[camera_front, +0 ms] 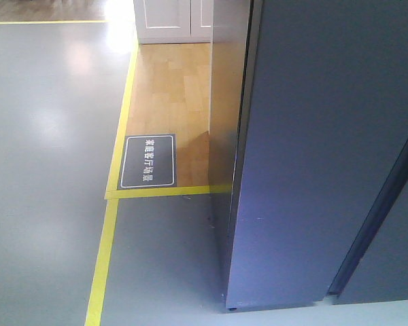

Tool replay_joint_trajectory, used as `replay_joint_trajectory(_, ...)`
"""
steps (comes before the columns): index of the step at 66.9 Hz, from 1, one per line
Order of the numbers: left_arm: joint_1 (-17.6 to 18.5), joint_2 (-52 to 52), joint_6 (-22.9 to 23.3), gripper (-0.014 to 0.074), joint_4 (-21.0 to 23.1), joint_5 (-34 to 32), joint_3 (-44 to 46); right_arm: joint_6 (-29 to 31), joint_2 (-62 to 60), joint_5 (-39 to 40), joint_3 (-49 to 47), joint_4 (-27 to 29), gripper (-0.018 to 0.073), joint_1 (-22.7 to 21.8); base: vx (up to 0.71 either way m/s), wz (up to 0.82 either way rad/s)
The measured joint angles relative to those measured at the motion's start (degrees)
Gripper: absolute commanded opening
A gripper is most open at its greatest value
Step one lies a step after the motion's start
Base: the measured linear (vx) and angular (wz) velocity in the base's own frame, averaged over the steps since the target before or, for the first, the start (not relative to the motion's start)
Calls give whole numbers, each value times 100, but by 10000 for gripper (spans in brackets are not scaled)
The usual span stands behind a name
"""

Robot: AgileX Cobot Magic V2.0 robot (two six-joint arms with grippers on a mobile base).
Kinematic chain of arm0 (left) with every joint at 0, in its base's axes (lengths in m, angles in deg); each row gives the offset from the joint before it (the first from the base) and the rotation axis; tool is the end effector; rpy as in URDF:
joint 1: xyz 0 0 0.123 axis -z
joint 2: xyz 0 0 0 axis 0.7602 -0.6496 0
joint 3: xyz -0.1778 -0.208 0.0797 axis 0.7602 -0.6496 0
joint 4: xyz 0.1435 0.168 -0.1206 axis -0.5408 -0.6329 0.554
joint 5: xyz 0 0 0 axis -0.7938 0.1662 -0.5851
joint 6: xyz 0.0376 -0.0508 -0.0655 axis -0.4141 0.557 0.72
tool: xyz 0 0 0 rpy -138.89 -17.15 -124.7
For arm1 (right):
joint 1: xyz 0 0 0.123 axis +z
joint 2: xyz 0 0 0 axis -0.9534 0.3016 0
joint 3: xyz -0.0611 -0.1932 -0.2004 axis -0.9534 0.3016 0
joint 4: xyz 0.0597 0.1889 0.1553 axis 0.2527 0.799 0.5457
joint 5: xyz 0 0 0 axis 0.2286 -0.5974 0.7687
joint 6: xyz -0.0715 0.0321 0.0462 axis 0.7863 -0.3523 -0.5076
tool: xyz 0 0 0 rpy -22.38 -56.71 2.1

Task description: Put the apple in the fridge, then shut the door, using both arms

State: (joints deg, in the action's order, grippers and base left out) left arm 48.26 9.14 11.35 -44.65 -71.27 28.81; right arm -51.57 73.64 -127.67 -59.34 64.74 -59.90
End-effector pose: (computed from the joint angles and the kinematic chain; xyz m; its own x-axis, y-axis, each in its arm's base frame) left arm 0.0566 0.0013 0.2009 0.0234 -0.0685 -0.9974 -0.0198 0.9974 -0.0689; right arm 0.0499 0.0087 0.3041 -0.6320 -0.1133 -0.7666 -0.1801 0.9836 0.0032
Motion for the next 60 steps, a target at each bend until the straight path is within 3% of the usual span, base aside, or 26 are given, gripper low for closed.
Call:
replay_joint_trajectory(16,0,0,-49,-6,72,-412,0,0,0,0,0,-5,-3,0,0,0)
replay_joint_trajectory(60,0,0,-54,-6,86,-273,0,0,0,0,0,-5,-3,0,0,0)
